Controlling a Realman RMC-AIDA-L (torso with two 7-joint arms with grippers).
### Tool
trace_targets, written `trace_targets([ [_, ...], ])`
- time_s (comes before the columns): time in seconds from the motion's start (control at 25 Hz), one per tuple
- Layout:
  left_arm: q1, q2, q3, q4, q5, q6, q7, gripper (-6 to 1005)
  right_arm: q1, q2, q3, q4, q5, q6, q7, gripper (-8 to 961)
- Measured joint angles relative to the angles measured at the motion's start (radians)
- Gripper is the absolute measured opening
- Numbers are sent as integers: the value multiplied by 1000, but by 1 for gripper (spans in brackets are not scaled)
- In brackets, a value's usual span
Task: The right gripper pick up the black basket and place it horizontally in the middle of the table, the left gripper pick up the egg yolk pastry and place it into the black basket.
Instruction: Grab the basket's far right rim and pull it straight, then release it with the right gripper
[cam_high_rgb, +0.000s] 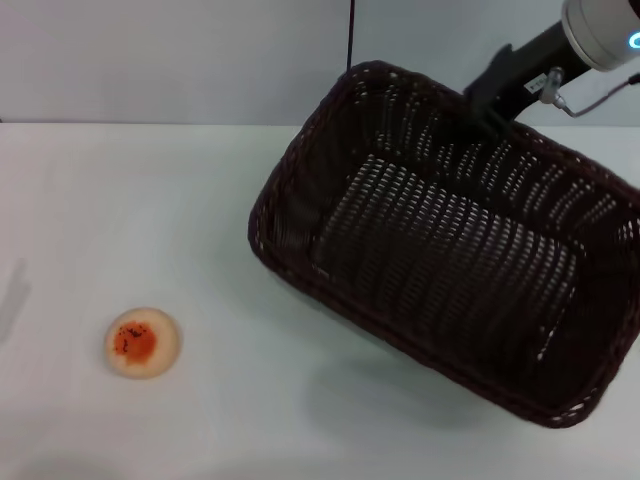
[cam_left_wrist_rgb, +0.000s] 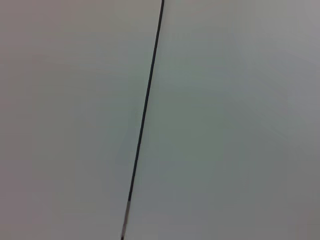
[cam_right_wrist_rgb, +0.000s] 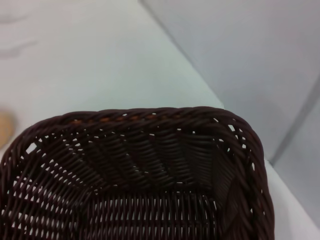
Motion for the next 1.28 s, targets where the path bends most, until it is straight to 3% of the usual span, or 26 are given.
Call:
trace_targets([
  [0.12, 33, -1, 5, -27, 5, 46, -4, 778, 15, 3, -6, 0, 37, -25, -136, 161],
  [0.4, 53, -5, 26, -59, 11, 84, -2, 773, 50, 45, -24, 22, 80, -7, -297, 161],
  [0.8, 66, -6, 32, -81, 11, 76, -1, 766, 49, 52, -215, 119, 231, 141, -314, 162],
  [1.28, 66, -3, 33, -75, 11, 65, -1, 757, 30, 58, -319, 135, 324, 235, -261, 175],
])
